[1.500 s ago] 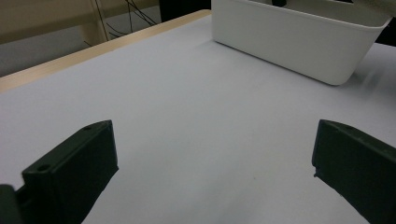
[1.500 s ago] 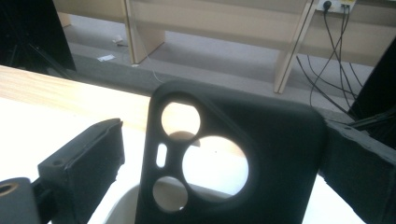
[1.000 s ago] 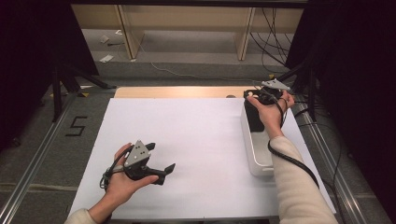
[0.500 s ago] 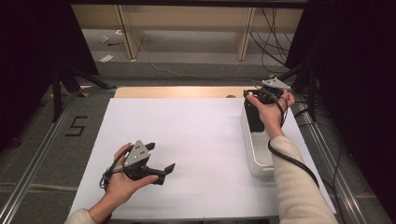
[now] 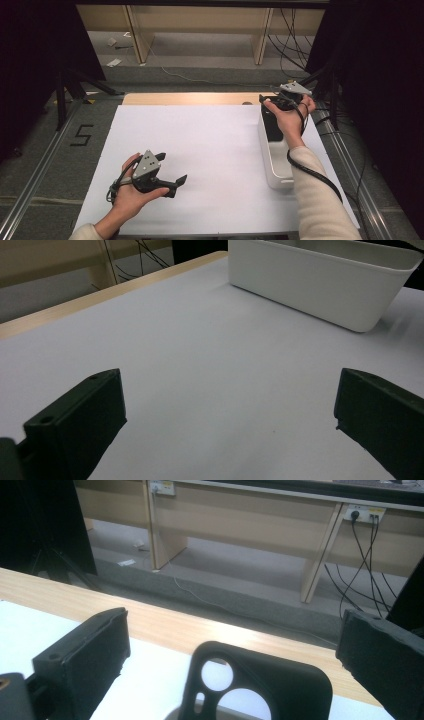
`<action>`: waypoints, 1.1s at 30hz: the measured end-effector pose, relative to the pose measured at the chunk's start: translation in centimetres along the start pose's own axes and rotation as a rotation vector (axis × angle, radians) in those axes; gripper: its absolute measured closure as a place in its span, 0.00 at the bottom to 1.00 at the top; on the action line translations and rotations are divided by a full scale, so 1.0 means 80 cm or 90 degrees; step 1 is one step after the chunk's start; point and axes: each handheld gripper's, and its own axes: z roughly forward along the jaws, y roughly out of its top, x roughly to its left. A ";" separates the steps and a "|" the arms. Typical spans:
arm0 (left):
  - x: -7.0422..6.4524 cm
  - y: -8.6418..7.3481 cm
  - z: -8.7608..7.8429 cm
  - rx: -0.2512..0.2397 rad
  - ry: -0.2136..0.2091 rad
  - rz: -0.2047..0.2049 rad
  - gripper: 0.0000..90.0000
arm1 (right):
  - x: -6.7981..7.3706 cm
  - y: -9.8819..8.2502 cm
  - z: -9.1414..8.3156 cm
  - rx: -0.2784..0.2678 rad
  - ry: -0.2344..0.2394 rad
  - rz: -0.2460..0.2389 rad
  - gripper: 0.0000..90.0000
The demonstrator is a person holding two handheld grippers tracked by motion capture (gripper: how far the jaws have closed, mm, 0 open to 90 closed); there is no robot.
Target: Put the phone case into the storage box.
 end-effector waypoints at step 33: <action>0.000 0.000 0.000 0.002 0.004 0.003 0.00 | 0.055 0.003 -0.043 -0.005 0.106 -0.017 0.05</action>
